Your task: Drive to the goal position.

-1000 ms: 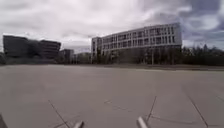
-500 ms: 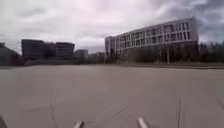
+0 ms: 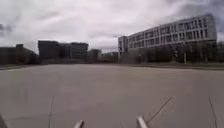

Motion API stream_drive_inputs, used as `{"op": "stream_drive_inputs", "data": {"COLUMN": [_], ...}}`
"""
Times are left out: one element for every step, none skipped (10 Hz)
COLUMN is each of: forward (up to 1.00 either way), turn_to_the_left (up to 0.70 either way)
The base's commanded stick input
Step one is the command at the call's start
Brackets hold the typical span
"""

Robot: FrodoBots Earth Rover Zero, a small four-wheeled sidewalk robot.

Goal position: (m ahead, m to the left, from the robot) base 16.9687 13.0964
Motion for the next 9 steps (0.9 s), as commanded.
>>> {"op": "stream_drive_inputs", "data": {"forward": [1.0,1.0,1.0,1.0,1.0,1.0,1.0,1.0,1.0], "turn_to_the_left": [0.38,0.13,0.02,0.0,0.0,0.0,0.0,0.4,0.4]}}
